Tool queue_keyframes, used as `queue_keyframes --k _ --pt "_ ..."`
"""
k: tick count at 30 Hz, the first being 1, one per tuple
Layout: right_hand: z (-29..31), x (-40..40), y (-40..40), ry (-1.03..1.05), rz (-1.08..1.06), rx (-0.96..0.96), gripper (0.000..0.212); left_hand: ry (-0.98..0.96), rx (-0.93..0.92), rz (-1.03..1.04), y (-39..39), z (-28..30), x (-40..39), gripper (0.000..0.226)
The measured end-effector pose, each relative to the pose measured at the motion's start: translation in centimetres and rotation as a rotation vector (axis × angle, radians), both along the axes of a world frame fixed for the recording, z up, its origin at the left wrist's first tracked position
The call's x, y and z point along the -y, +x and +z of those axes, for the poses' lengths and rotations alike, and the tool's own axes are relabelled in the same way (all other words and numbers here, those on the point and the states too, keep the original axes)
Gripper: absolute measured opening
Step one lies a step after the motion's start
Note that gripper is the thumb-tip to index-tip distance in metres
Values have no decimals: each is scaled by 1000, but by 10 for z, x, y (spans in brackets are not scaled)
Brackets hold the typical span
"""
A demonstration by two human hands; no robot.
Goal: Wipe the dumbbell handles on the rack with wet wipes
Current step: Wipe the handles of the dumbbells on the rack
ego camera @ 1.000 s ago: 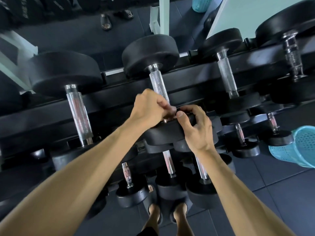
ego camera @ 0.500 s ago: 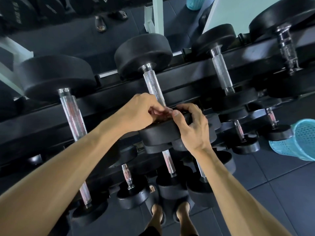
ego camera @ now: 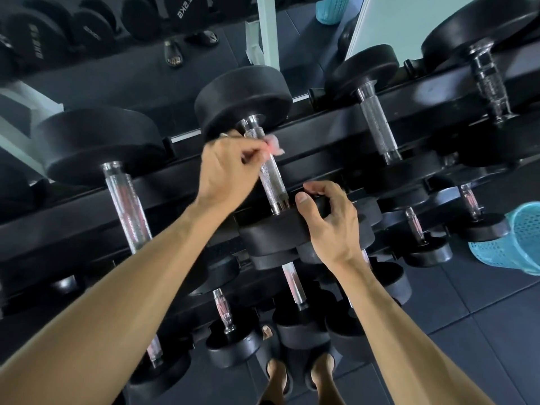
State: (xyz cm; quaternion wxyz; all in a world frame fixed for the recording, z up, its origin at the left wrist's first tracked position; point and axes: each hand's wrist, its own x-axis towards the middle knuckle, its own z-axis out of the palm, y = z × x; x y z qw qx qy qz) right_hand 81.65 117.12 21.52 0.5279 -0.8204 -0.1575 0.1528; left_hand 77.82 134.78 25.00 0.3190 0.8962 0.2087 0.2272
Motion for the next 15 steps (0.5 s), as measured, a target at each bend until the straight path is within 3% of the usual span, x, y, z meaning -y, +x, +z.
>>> queue_keyframes --k 3,7,9,13,15 --pt "0 0 0 -3 -3 6 52 19 39 -37 1 0 12 10" --pt "0 0 1 2 -3 7 54 104 103 207 29 -3 4 16" --pt "-1 0 1 -3 7 18 55 156 29 248 29 -5 15 18" --pt "-2 3 4 2 64 2 62 135 -281 -42 13 2 29 24" --pt "-3 9 8 9 125 -59 69 173 -380 -91 17 10 27 25"
